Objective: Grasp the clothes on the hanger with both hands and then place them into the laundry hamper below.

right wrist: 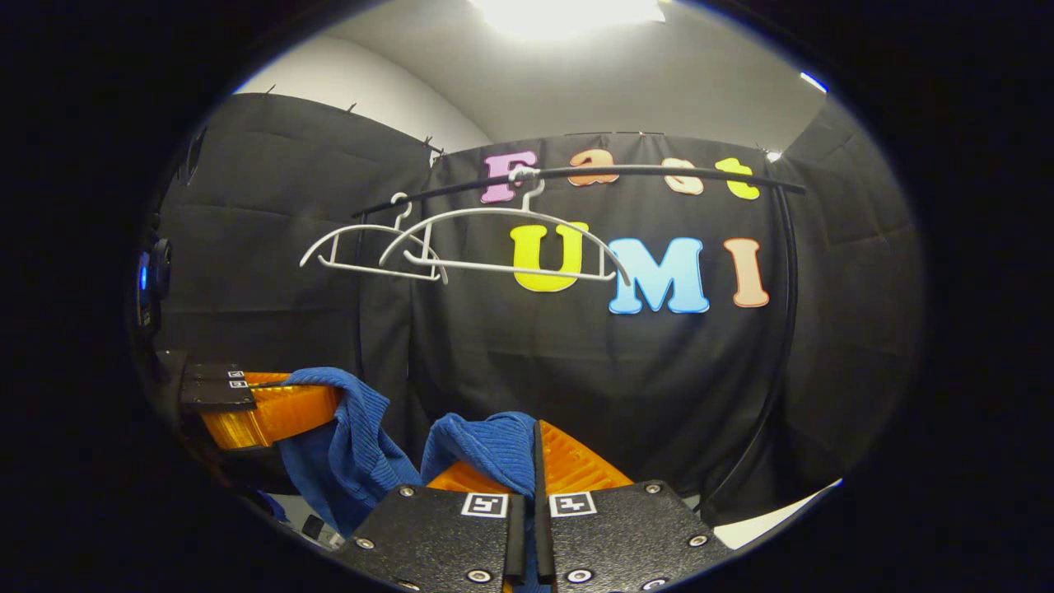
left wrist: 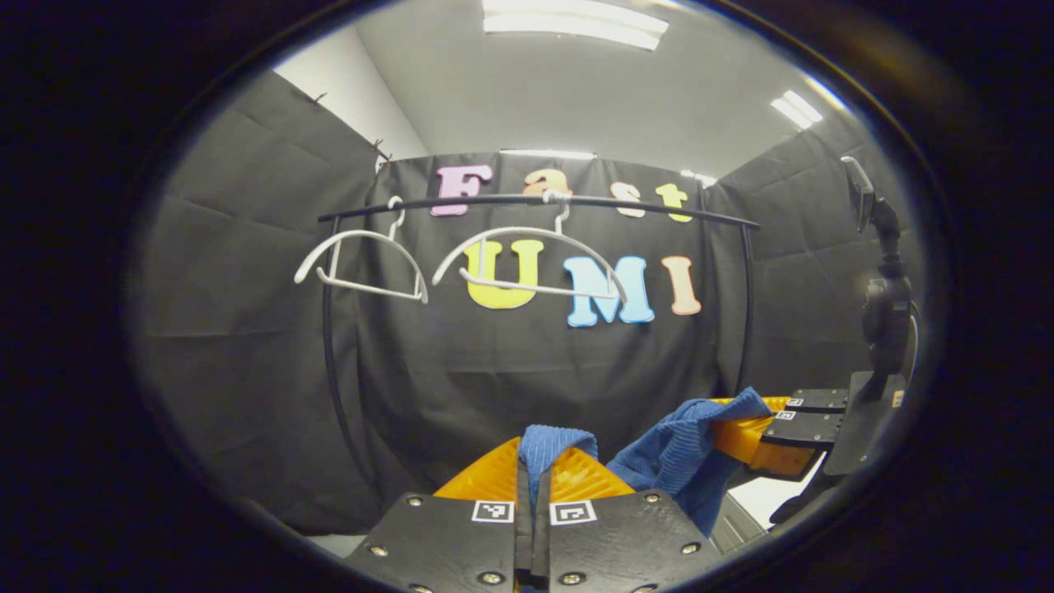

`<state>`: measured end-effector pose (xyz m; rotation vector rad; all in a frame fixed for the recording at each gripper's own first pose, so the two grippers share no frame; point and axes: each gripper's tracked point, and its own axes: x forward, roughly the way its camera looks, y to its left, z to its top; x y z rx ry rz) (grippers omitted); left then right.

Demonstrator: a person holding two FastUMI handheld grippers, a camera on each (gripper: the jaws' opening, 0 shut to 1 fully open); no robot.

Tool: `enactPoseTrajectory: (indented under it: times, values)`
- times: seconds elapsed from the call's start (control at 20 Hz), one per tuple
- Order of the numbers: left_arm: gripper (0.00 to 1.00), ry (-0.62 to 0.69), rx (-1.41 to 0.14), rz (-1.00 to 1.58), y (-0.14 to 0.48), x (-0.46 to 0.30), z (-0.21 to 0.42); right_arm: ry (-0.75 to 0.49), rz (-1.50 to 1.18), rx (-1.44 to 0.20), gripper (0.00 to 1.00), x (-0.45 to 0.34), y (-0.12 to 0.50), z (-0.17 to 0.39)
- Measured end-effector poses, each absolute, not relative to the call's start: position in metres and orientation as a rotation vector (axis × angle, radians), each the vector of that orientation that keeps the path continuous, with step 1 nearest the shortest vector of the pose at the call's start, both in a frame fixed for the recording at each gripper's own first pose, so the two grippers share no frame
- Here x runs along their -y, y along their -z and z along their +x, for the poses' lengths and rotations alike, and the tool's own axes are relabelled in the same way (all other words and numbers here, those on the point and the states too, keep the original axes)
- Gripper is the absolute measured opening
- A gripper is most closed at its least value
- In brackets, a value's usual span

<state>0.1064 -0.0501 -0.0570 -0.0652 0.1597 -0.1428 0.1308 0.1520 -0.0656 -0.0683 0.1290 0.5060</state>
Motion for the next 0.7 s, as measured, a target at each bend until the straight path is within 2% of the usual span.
enactPoseTrajectory:
  times: [0.05,0.15,0.45,0.5,0.55,0.6,0.7]
  values:
    - [0.01,0.144,-0.186,-0.068,0.07,0.05,0.108,-0.503,-0.079,-0.158,0.05,-0.151,0.079,0.13]
    - [0.01,0.142,-0.24,-0.074,0.099,0.049,0.104,-0.497,-0.087,-0.22,0.04,-0.147,0.107,0.126]
    - [0.01,0.136,-0.391,-0.062,0.176,0.048,0.078,-0.482,-0.117,-0.364,0.05,-0.143,0.168,0.115]
    - [0.05,0.138,-0.418,-0.056,0.188,0.052,0.075,-0.481,-0.125,-0.38,0.05,-0.143,0.176,0.114]
    - [0.01,0.135,-0.447,-0.049,0.202,0.054,0.075,-0.479,-0.131,-0.398,0.05,-0.144,0.183,0.11]
    - [0.05,0.132,-0.474,-0.044,0.215,0.054,0.075,-0.478,-0.136,-0.421,0.05,-0.144,0.19,0.11]
    - [0.05,0.13,-0.526,-0.04,0.239,0.058,0.075,-0.473,-0.139,-0.464,0.04,-0.142,0.205,0.11]
